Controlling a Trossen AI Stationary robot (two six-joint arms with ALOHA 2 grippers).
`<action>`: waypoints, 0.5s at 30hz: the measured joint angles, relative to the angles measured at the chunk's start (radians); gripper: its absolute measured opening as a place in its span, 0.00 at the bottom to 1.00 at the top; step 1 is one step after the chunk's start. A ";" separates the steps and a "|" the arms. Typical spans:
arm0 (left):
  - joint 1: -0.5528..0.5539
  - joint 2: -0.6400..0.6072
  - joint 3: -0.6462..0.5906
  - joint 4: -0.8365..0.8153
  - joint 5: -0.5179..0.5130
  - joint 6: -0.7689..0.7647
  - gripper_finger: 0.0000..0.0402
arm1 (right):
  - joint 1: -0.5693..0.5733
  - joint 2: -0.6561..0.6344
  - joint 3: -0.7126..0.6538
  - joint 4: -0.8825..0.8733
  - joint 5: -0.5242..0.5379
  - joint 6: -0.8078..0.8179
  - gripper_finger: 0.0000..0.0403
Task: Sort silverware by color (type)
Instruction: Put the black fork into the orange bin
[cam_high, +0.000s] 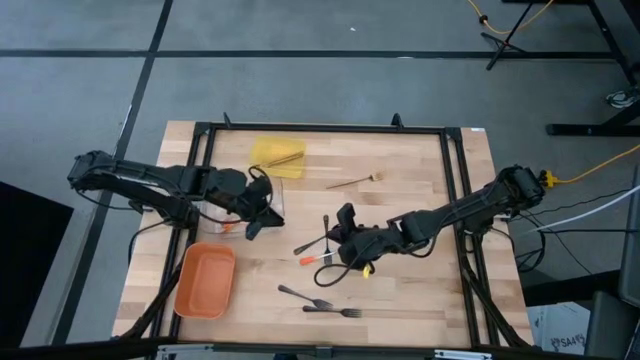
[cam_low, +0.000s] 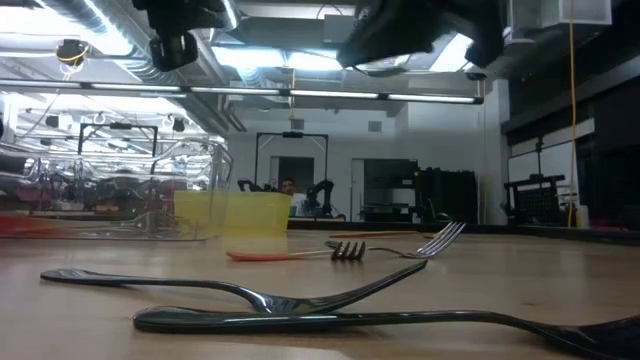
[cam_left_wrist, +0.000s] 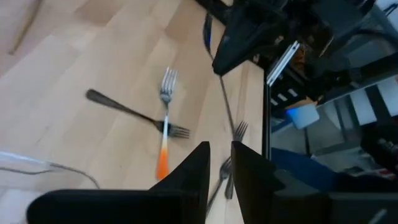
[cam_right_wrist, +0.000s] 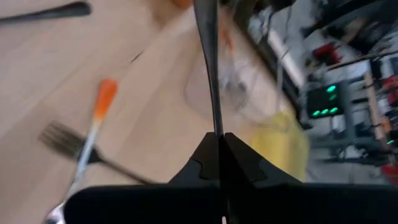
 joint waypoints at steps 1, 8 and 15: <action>0.000 0.015 0.000 0.019 0.007 0.000 0.15 | -0.002 0.000 0.000 0.018 -0.002 -0.011 0.00; -0.008 0.110 0.000 0.171 0.018 -0.028 0.15 | -0.041 0.000 0.000 0.081 -0.010 -0.060 0.00; -0.009 0.174 0.000 0.242 0.035 -0.079 0.15 | -0.062 0.000 0.000 0.086 -0.011 -0.060 0.00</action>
